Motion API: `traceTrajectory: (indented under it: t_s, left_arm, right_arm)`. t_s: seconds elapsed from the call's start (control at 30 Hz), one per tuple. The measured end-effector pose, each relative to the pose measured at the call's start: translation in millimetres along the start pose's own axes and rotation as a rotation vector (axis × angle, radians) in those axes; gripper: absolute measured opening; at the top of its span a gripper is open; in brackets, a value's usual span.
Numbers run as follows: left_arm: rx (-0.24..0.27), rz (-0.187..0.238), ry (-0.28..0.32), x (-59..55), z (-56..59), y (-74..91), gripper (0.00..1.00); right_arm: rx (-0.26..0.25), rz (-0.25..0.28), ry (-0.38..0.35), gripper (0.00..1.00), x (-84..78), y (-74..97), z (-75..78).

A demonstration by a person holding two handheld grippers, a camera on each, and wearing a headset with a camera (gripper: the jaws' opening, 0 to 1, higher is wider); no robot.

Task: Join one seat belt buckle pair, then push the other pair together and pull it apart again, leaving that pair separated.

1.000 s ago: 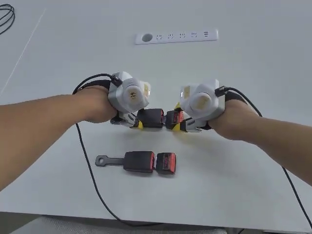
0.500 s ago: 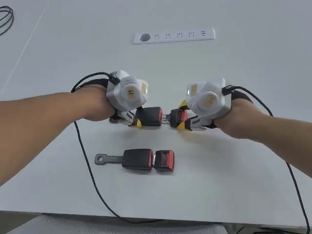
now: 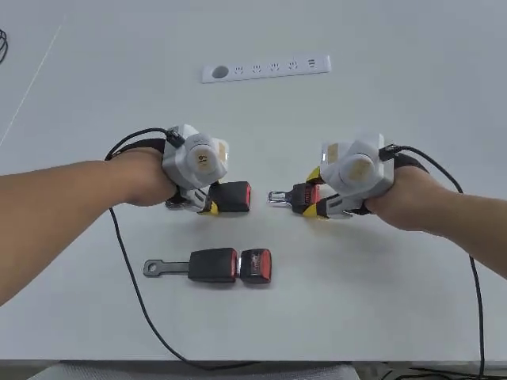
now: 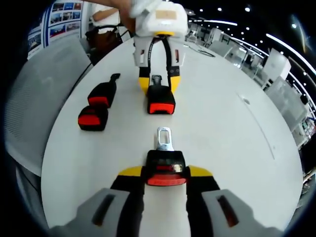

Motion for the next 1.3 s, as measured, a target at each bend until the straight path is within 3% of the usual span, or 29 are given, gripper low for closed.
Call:
traceTrajectory:
  t_s: [0.17,0.47,0.77,1.0,1.2,1.3]
  left_arm:
    - [0.001,-0.007,0.002,0.6,-0.1,-0.8,0.31]
    - [0.025,0.004,0.0,-0.5,3.0,0.9,0.31]
    - [0.029,-0.018,-0.01,2.5,2.4,-0.1,0.31]
    - [0.058,-0.029,-0.047,4.8,5.6,0.7,0.32]
    - [0.103,0.006,-0.067,4.1,13.1,6.7,0.44]
    - [0.155,0.059,-0.014,6.4,16.4,15.9,0.45]
  right_arm:
    - [-0.026,-0.034,0.0,0.32,-14.7,26.9,-1.4]
    - [-0.043,-0.101,0.002,0.32,-31.6,59.0,-5.2]
    - [-0.063,-0.15,0.014,0.33,-44.4,77.3,-1.5]
    - [-0.08,-0.177,0.04,0.34,-47.3,79.6,-2.0]
    - [-0.116,-0.142,0.01,0.33,-41.3,87.8,-5.0]
    - [-0.138,-0.115,-0.004,0.33,-34.3,94.3,-8.5]
Point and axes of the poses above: the centre of the closed fingertips' face, and the gripper's own axes: y roughly backward along the fingers, z roughly to its right, x roughly out of its top, the point moved 9 cm from there along y, roughly backward along the fingers, and after that the axes turned 15 degrees about z, right-handed, at the moved point
